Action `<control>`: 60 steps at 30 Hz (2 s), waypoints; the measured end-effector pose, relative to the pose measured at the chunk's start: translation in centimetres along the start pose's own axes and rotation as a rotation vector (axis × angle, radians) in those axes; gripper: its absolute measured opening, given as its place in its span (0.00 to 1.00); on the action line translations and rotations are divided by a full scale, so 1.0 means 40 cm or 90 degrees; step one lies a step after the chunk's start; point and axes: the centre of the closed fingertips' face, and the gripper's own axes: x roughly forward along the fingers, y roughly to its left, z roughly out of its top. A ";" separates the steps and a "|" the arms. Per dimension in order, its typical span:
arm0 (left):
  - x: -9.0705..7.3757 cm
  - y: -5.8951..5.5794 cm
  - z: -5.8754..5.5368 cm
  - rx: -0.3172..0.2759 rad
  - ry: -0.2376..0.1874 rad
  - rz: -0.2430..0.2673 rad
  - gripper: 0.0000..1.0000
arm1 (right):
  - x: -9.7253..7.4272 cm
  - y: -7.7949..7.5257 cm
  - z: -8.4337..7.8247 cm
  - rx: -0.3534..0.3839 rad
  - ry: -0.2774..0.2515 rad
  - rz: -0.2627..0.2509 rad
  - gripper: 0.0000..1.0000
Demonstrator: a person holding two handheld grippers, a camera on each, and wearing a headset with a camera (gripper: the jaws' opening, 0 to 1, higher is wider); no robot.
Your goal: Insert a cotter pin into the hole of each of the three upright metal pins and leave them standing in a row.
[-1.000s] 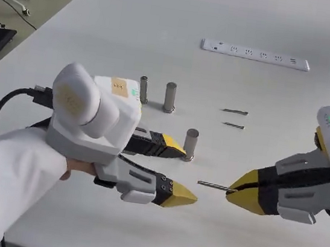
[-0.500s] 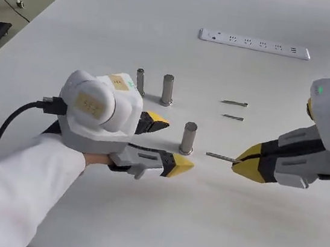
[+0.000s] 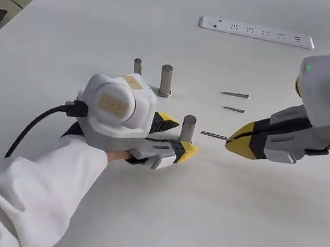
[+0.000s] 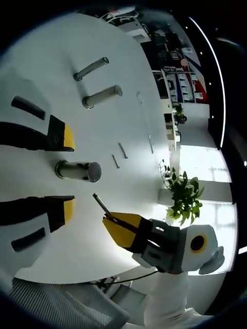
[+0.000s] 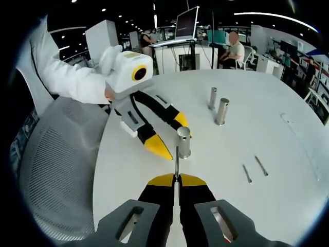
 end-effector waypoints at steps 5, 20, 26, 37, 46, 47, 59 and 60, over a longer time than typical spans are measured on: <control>0.012 0.003 -0.002 0.001 0.002 0.004 0.28 | 0.005 -0.008 0.004 0.001 0.000 -0.001 0.00; 0.019 0.008 0.000 0.008 0.001 0.009 0.12 | 0.016 -0.009 0.029 -0.011 -0.004 0.001 0.00; 0.019 0.008 0.000 0.008 -0.001 0.004 0.12 | 0.029 -0.014 0.027 -0.022 0.008 -0.001 0.00; 0.022 0.006 0.000 0.020 0.002 0.005 0.11 | 0.065 -0.016 0.035 -0.014 0.006 -0.003 0.00; 0.024 0.006 0.000 0.018 0.003 0.007 0.11 | 0.099 -0.029 0.055 -0.032 0.002 -0.004 0.00; 0.024 0.006 0.000 0.017 0.003 0.007 0.11 | 0.102 -0.033 0.056 -0.033 0.000 -0.005 0.00; 0.026 0.009 0.000 0.017 0.004 0.008 0.11 | 0.119 -0.040 0.070 -0.081 0.035 -0.010 0.00; 0.027 0.009 0.000 0.018 0.005 0.008 0.11 | 0.117 -0.038 0.072 -0.089 0.036 -0.008 0.00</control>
